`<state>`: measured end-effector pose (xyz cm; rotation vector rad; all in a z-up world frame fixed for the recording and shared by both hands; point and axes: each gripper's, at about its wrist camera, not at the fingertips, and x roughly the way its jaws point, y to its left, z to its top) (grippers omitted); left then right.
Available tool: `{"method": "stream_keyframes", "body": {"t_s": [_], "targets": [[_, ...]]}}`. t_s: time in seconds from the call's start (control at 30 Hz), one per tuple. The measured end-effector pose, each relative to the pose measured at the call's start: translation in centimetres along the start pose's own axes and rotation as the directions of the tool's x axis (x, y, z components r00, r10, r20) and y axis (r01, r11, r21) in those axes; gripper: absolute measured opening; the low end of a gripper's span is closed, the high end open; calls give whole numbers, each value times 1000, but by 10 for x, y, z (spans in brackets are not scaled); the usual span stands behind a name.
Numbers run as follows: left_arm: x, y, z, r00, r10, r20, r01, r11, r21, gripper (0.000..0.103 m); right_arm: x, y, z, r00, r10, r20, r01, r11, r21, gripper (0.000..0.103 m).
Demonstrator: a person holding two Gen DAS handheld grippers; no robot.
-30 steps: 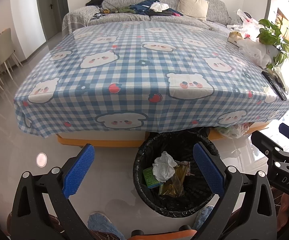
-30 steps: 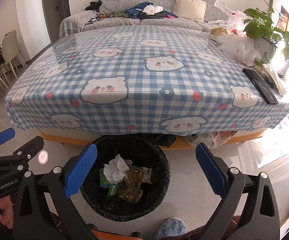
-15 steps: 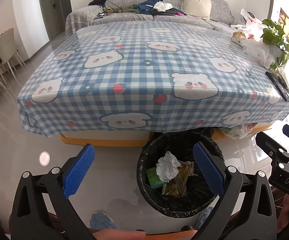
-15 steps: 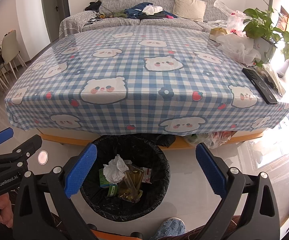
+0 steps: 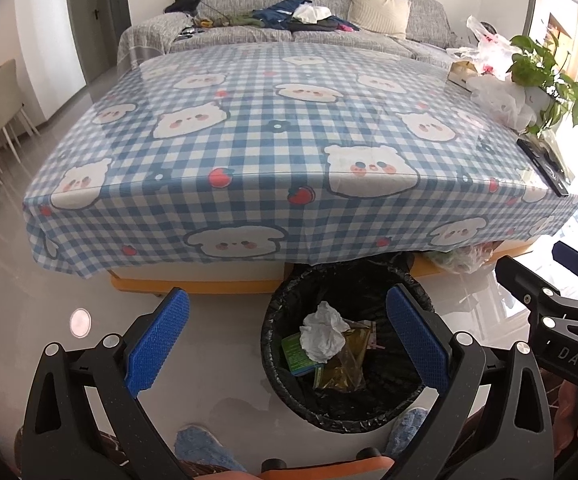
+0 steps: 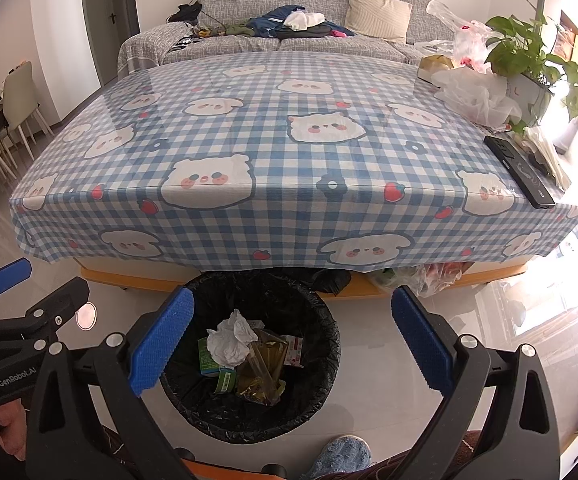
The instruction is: Collect trash
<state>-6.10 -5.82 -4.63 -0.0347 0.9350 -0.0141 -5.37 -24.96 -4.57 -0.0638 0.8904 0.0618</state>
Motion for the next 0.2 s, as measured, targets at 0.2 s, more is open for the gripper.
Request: {"method": "stream_keyframes", "body": {"t_s": [0.2], "targets": [[1,1,1,1000,-2,-3,2,1000,-8,96,0,0,0,1000,1,0,-1,1000,0,95]]}}
